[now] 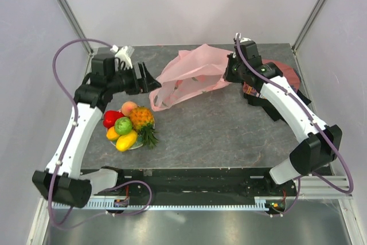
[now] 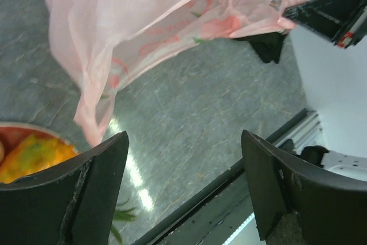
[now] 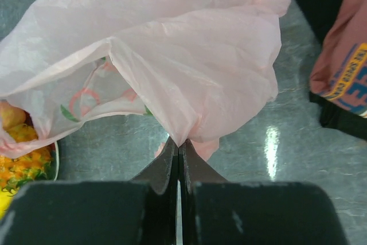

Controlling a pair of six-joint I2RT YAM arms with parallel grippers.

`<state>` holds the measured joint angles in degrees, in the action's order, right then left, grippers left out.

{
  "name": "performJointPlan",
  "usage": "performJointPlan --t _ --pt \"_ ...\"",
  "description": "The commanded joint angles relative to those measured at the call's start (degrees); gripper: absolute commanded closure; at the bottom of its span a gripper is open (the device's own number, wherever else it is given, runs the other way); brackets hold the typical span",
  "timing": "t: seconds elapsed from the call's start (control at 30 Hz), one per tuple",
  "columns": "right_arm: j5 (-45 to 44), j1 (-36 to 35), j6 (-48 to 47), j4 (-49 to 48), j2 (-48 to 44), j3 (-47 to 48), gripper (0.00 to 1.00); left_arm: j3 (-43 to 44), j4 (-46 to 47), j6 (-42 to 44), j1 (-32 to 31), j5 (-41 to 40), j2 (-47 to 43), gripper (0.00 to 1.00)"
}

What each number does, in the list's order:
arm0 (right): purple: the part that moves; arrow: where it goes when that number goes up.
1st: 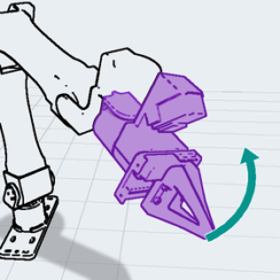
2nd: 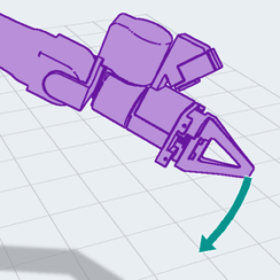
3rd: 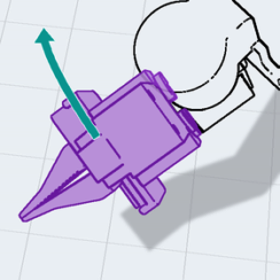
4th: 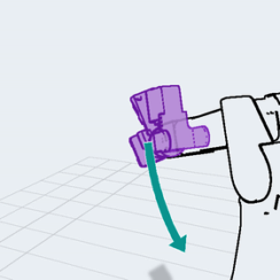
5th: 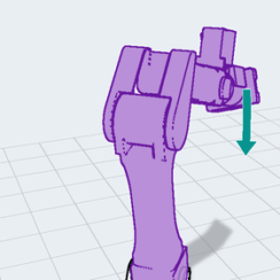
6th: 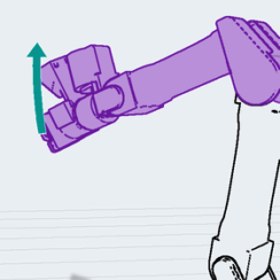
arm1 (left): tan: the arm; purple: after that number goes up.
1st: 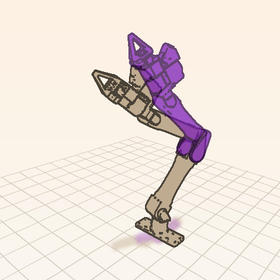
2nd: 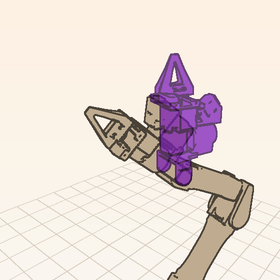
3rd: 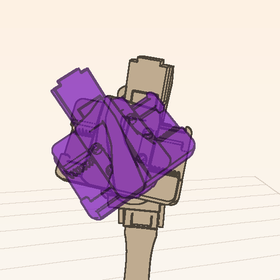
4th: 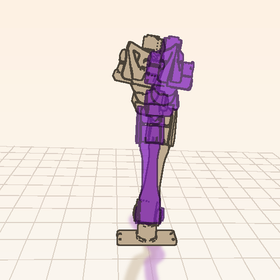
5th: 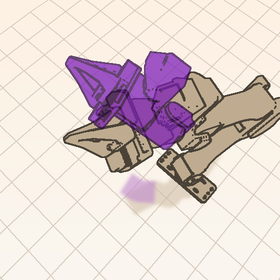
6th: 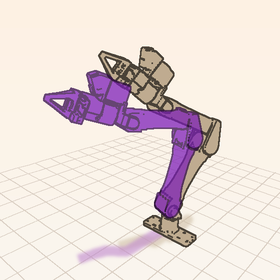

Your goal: Place the fruits into the plastic bag

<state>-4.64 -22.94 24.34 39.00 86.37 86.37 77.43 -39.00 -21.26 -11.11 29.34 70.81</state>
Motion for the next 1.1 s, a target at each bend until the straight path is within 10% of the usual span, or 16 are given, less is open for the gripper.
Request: performJointPlan --t 0.0,0.5,1.07 --pt "-1.5 -2.2 5.3 -1.6 1.3 2.8 1.0 -9.3 2.0 -1.6 -0.3 -9.8 -7.4 0.14" --pt "-1.2 -2.4 10.6 2.0 -0.2 9.0 1.0 -20.3 4.5 -4.1 -0.3 -19.2 -13.8 0.11" --pt "0.1 -2.5 13.5 3.9 -0.8 13.7 1.0 -27.3 19.7 -9.7 -0.3 -9.7 -10.9 0.12"
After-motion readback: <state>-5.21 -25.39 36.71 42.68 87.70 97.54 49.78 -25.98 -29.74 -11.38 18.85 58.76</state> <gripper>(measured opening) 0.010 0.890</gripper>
